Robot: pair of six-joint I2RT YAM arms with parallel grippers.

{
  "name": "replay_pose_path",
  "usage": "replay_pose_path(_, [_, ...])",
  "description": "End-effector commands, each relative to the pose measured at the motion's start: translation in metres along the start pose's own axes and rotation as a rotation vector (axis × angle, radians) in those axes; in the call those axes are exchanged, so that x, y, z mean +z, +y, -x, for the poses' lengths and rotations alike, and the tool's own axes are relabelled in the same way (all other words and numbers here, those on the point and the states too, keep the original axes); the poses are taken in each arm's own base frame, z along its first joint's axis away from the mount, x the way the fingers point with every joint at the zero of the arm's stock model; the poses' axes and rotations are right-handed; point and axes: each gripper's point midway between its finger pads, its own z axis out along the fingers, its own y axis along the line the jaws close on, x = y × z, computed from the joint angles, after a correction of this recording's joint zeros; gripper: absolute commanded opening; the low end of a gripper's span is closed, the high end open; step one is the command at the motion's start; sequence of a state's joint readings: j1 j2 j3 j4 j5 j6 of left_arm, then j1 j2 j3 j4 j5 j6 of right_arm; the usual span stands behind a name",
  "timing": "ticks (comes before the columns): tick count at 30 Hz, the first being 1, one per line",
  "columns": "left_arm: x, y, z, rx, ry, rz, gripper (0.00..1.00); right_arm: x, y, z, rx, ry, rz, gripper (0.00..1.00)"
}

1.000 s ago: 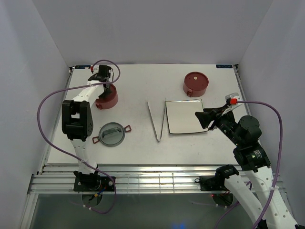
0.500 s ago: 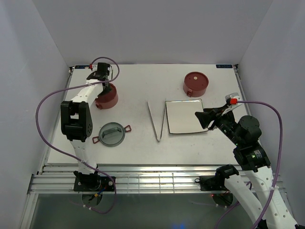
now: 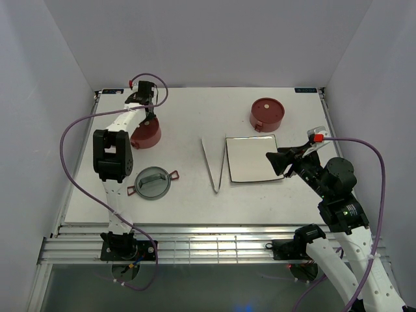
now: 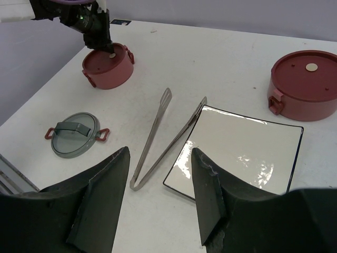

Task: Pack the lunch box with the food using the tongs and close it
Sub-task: Close the box lid on the packing box.

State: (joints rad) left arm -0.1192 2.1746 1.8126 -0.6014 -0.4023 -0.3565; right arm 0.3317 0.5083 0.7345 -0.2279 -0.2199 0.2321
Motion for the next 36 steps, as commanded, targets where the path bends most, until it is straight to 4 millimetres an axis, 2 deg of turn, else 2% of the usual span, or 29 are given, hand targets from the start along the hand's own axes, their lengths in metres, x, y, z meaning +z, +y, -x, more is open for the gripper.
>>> replay_pose_path(1, [0.007, 0.006, -0.019, 0.007, 0.046, 0.018, 0.06, 0.001, 0.005, 0.012, -0.023, -0.044, 0.024, 0.57])
replay_pose_path(3, [0.01, 0.008, -0.028, 0.007, 0.062, 0.026, 0.06, 0.001, 0.005, 0.013, -0.023, -0.045, 0.024, 0.57])
replay_pose_path(7, [0.006, 0.008, -0.026, 0.004, 0.056, 0.02, 0.06, 0.0, 0.005, 0.014, -0.024, -0.049, 0.025, 0.57])
replay_pose_path(10, [-0.007, 0.008, -0.014, -0.012, 0.027, 0.004, 0.06, 0.0, 0.004, 0.013, -0.023, -0.046, 0.019, 0.57])
replay_pose_path(14, [-0.043, 0.014, 0.021, -0.054, -0.064, -0.019, 0.13, -0.001, 0.004, 0.014, -0.022, -0.045, 0.016, 0.57])
replay_pose_path(15, [-0.059, 0.018, 0.034, -0.069, -0.102, -0.02, 0.17, -0.001, 0.004, 0.015, -0.023, -0.047, 0.015, 0.57])
replay_pose_path(18, [-0.078, 0.032, 0.05, -0.107, -0.141, -0.036, 0.18, -0.001, 0.005, 0.017, -0.024, -0.052, 0.017, 0.57])
replay_pose_path(21, [-0.07, 0.052, 0.04, -0.148, -0.113, -0.01, 0.18, -0.001, 0.006, 0.016, -0.023, -0.052, 0.025, 0.57])
replay_pose_path(23, [-0.058, 0.06, 0.023, -0.156, -0.075, 0.009, 0.16, -0.002, 0.007, 0.016, -0.022, -0.053, 0.027, 0.57])
replay_pose_path(29, [-0.025, 0.057, -0.024, -0.159, 0.037, 0.023, 0.13, -0.005, 0.008, 0.018, -0.027, -0.061, 0.031, 0.57])
replay_pose_path(32, [-0.013, 0.054, -0.04, -0.154, 0.078, 0.022, 0.12, -0.006, 0.008, 0.018, -0.028, -0.06, 0.027, 0.57])
replay_pose_path(34, [-0.011, 0.054, -0.043, -0.154, 0.086, 0.027, 0.11, -0.006, 0.008, 0.017, -0.029, -0.061, 0.026, 0.57])
replay_pose_path(36, [-0.013, 0.054, -0.038, -0.158, 0.074, 0.026, 0.11, -0.007, 0.008, 0.018, -0.029, -0.062, 0.025, 0.57])
